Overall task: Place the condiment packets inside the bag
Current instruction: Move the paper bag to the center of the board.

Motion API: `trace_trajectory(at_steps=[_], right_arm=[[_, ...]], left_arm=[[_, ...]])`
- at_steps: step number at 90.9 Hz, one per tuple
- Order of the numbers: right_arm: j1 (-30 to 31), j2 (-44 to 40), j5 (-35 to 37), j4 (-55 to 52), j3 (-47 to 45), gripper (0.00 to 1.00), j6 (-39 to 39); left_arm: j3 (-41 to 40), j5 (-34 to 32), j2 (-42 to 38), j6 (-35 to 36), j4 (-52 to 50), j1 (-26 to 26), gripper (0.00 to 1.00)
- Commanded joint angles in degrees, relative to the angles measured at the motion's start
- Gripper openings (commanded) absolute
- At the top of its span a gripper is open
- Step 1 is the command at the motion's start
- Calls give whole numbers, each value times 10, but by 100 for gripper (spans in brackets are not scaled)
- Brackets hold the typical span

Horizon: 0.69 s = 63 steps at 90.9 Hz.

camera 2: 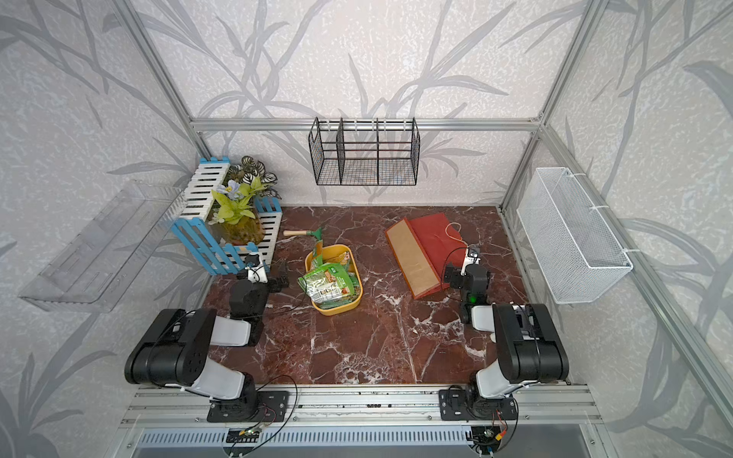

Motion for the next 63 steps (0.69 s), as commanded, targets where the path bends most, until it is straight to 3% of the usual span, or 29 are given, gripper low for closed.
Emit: trace_trajectory(at_steps=[1,39,46,50,55,63], right_arm=[[1,-6,-1,0,-2,99,3],[1,-6,1,0,-2,99,2],[1,-19,33,-6,0,99,11],[4,-47,55,-33,5,99,15],[10,-97,120,-178,52,99,40],[2,-148,177,-384,125,99,159]], left_arm=[[-3,-5,-4,3,0,1,100],[-3,-5,-5,3,2,1,100],[1,-24,-9,-4,-1,1,100],[14,-50,-26,-18,-34,2,100],[52,-43,-59,-20,-133,8,100],[137,-3,-106,-10,-334,28,100]])
